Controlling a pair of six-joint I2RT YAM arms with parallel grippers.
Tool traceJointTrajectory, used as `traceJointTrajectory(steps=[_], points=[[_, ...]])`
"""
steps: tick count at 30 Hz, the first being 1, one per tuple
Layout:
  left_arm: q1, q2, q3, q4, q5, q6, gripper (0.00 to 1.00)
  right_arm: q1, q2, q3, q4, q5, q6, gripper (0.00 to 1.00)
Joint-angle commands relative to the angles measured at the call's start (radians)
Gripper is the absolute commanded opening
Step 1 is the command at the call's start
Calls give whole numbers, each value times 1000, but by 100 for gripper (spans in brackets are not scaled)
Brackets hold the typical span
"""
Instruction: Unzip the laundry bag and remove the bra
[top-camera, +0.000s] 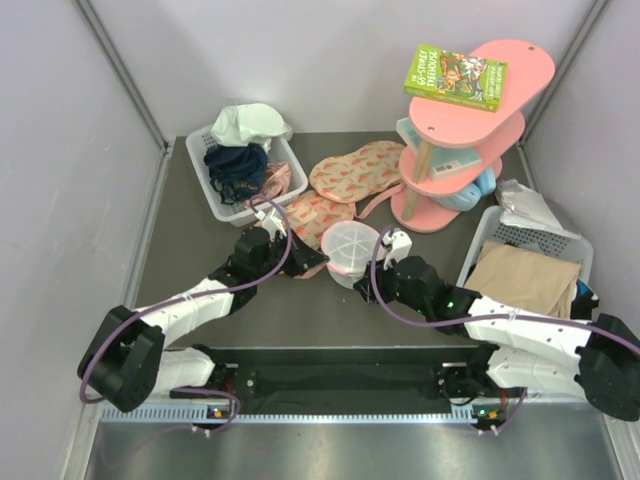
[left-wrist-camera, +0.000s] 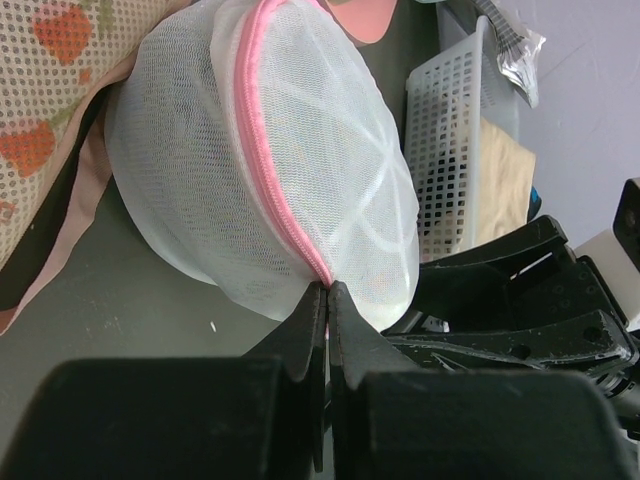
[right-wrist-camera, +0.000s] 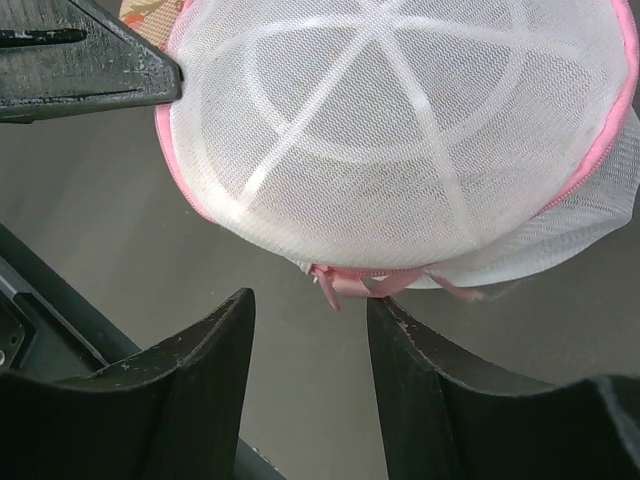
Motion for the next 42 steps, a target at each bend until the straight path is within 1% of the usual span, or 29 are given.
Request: traceJointTrajectory(steps=[1, 4, 5, 7, 10, 11, 14, 20, 24, 28, 31, 36, 39, 42], points=[[4, -29, 40, 24, 17, 13, 0, -6, 29, 50, 84, -12, -6, 47], [4, -31, 39, 24, 19, 13, 0, -8, 43, 56, 92, -17, -7, 43], [6, -31, 39, 24, 17, 13, 0, -9, 48, 59, 90, -17, -7, 39], [4, -34, 39, 24, 17, 15, 0, -11, 49, 59, 84, -14, -3, 35], [4, -36, 39, 19, 16, 21, 0, -14, 40, 54, 75, 0, 5, 21], [6, -36, 39, 17, 12, 23, 0, -16, 37, 54, 69, 6, 7, 12], [12, -34, 37, 10, 14, 32, 0, -23, 23, 59, 41, 17, 13, 0], [70, -54, 32, -28, 45, 63, 0, -63, -21, 42, -2, -12, 13, 0], [119, -75, 29, -56, 72, 84, 0, -143, -59, 17, -16, -57, 8, 0], [141, -77, 42, -76, 88, 109, 0, -203, -78, 5, -25, -104, -10, 0], [141, -43, 66, -76, 98, 130, 0, -209, -78, 14, -31, -124, -27, 0], [141, 72, 143, -62, 106, 176, 0, -209, -81, 23, -54, -158, -45, 0], [141, 142, 199, -7, 123, 185, 0, -197, -93, 19, -62, -206, -47, 0], [141, 214, 252, 42, 135, 190, 0, -174, -104, 16, -76, -212, -30, 0]])
